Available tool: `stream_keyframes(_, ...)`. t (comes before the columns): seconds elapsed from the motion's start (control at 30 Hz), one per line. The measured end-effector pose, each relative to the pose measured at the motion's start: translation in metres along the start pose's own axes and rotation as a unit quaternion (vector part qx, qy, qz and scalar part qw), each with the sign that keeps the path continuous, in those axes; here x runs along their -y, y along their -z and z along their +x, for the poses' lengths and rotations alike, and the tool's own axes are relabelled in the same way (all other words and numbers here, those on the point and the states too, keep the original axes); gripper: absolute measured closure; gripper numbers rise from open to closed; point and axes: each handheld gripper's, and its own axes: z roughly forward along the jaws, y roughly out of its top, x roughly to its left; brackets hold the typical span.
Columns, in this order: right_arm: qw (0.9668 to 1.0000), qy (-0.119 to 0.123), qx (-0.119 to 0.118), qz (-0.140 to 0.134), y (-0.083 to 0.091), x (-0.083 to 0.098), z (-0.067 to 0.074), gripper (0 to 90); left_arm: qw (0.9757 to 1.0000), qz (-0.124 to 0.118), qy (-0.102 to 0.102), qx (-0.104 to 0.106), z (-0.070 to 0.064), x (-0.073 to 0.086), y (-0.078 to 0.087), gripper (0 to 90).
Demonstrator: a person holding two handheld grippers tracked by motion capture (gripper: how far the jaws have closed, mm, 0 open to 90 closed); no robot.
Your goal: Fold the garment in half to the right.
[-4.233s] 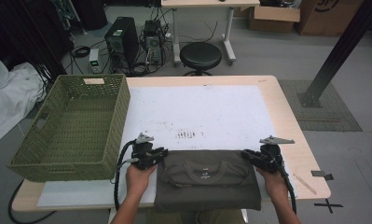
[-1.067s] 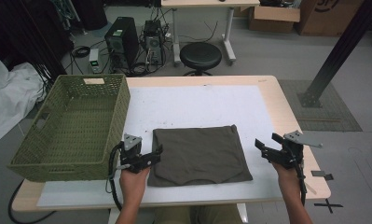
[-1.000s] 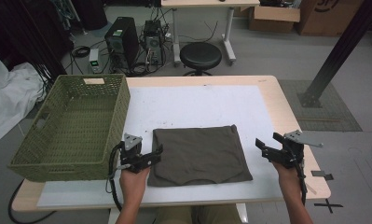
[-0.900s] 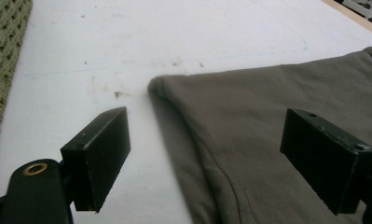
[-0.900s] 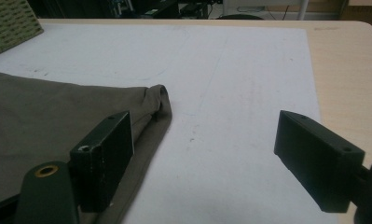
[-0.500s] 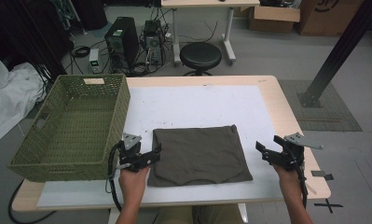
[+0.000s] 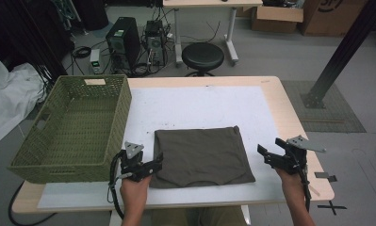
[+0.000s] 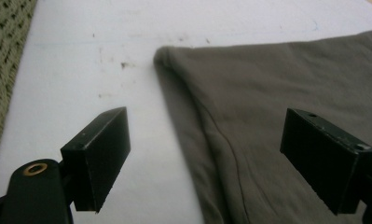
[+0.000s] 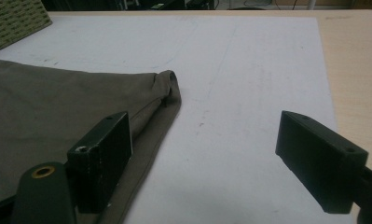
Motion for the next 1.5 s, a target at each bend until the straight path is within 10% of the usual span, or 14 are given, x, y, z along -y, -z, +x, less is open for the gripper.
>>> stream_keyframes(0.7,0.9997,0.001,-0.023,0.002,0.000,0.006,0.007,18.3,0.9980,0.056,-0.010,-0.029,-0.035,0.037,-0.001,31.3)
stream_keyframes(0.83,0.9997,0.001,-0.024,0.001,-0.002,0.004,0.007,18.3,0.9980,0.037,-0.023,-0.047,-0.040,0.042,0.000,41.9)
stream_keyframes(0.97,0.9996,-0.001,-0.029,0.006,-0.006,0.003,0.009,18.3,0.9988,0.026,-0.036,-0.019,-0.045,0.043,-0.001,71.0)
stream_keyframes(1.5,0.9927,0.041,-0.110,0.027,-0.065,-0.053,0.058,17.3,0.9994,0.025,0.024,0.008,-0.024,0.031,0.003,81.7)
